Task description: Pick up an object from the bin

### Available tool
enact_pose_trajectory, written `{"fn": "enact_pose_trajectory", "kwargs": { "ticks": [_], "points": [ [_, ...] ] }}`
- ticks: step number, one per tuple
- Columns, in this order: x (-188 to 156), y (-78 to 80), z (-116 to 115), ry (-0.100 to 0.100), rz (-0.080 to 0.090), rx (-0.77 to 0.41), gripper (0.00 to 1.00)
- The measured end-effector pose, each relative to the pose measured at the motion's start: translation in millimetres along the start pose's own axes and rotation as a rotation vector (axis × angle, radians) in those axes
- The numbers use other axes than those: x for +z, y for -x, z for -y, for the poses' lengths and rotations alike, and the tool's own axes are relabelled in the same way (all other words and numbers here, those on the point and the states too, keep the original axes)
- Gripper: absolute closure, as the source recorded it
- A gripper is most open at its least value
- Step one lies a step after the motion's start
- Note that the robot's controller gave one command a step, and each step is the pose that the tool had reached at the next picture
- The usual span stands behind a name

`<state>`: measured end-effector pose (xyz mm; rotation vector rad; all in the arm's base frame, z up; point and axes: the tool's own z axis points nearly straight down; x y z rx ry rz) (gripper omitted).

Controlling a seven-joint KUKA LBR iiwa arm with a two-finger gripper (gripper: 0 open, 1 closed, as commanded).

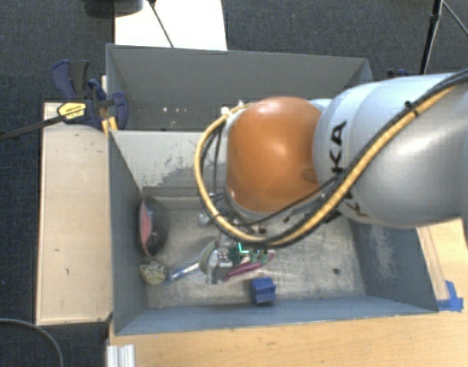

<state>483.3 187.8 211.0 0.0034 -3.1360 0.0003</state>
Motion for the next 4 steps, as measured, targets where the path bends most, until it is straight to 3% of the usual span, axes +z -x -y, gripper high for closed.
{"fn": "enact_pose_trajectory", "kwargs": {
  "ticks": [1,2,3,4],
  "points": [
    [138,13.8,32,0.001,0.01,-0.277,0.0],
    [136,14.0,31,0.002,0.011,-0.271,1.0],
    [43,4.2,41,0.001,0.014,-0.256,1.0],
    [-12,4.5,34,0.001,0.014,-0.251,1.0]
  ]
}}
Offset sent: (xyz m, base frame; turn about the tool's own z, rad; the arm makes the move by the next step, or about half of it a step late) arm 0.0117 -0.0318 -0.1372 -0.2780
